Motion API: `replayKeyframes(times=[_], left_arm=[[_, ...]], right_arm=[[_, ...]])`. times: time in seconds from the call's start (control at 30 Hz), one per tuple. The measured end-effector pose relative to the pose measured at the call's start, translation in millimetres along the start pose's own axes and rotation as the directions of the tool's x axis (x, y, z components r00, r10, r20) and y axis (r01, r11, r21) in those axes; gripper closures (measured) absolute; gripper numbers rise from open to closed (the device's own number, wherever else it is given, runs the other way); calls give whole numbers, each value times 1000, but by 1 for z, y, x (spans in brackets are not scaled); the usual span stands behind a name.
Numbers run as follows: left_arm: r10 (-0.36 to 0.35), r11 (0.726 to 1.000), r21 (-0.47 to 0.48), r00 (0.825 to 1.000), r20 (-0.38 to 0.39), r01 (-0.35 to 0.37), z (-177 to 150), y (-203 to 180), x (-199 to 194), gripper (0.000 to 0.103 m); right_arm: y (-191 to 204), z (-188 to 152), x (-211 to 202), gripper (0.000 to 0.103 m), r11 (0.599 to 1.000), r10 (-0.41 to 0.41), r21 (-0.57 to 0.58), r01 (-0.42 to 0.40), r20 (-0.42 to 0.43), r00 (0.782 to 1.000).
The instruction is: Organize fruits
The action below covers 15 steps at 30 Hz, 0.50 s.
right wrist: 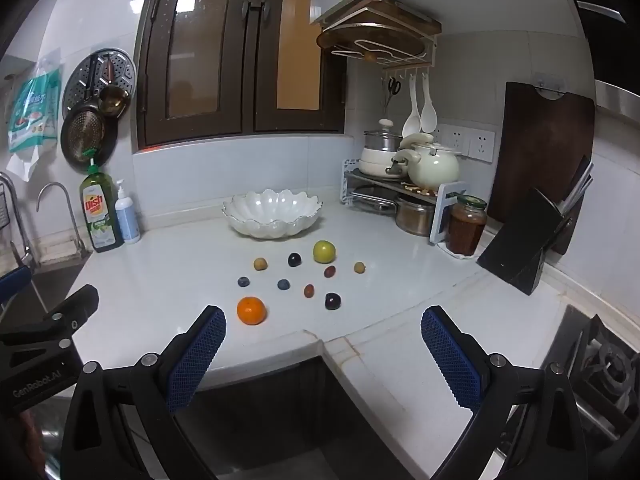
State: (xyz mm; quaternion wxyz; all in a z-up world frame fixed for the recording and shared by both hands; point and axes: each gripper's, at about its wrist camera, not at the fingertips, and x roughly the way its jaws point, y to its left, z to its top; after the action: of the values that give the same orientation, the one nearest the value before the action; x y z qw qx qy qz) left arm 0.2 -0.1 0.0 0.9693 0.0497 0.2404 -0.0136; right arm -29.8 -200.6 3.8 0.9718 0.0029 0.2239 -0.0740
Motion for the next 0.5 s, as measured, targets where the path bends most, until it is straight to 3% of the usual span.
replayKeyframes(times=[0.17, 0.5], left_arm=[[21, 1000, -2, 999, 43, -21, 0, 0, -10, 0], [7, 1000, -30, 1000, 29, -6, 3, 5, -7, 0]], right_arm=[[-4, -1, 3, 3, 1000, -10, -7, 10, 3, 1000], [4, -1, -5, 3, 1000, -9, -1, 9, 23, 1000]])
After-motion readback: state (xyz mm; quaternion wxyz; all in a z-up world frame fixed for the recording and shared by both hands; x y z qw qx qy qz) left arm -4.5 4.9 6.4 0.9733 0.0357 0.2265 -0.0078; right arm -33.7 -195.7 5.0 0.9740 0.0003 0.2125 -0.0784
